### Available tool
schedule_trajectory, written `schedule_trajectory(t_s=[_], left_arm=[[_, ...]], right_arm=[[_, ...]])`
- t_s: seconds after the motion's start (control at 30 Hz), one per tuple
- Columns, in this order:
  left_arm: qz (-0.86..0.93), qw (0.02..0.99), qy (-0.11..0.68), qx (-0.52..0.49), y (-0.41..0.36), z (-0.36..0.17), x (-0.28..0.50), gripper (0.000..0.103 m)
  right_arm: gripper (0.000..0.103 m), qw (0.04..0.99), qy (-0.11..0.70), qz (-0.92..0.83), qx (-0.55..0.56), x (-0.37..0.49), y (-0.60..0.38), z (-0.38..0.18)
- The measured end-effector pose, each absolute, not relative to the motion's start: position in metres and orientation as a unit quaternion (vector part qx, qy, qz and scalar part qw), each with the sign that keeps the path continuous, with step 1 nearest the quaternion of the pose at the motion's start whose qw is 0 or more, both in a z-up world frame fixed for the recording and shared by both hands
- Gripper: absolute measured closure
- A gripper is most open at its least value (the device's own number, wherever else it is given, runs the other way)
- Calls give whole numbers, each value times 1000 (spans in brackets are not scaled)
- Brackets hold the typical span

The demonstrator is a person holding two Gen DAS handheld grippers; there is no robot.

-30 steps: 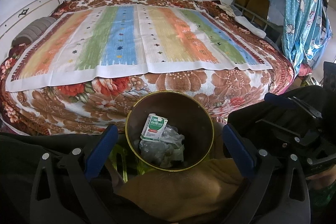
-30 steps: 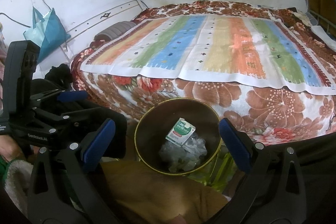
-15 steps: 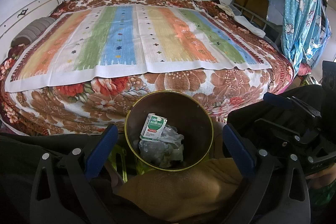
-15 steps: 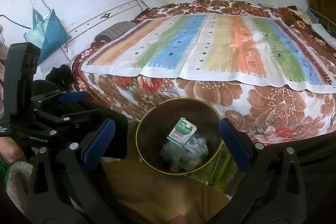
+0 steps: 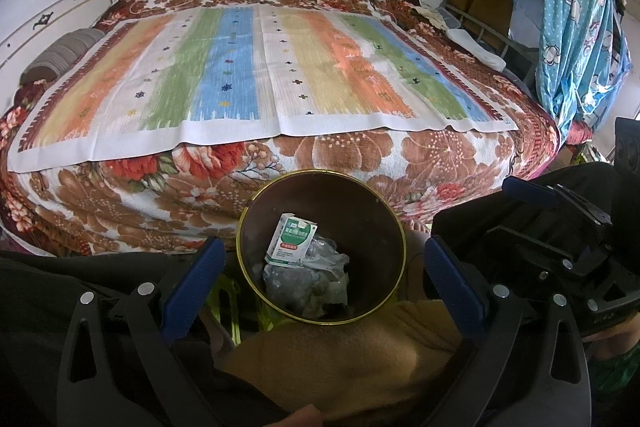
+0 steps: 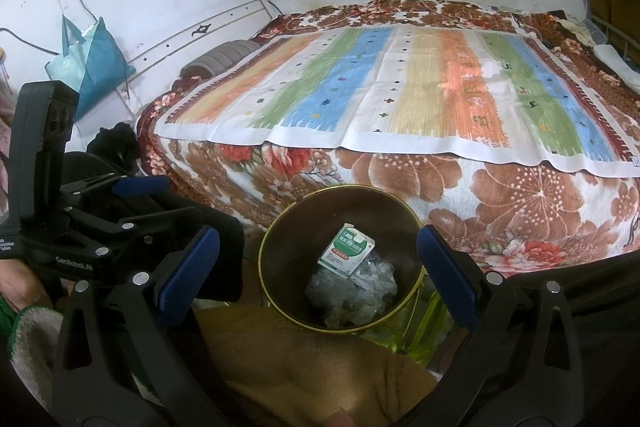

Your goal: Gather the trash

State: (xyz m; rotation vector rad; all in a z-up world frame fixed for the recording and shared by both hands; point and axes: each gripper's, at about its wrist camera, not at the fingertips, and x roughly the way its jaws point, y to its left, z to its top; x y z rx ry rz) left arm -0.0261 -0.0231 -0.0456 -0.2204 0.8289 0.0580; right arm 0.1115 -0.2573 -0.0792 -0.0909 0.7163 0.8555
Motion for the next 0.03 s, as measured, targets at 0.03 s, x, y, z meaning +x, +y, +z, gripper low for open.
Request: schedule_trajectory(t_s=[0.03], left_arm=[[28,909,402,-107,-23,-46,-26,6]], right_arm=[[9,847,340,406,-43,112,-257,-79]])
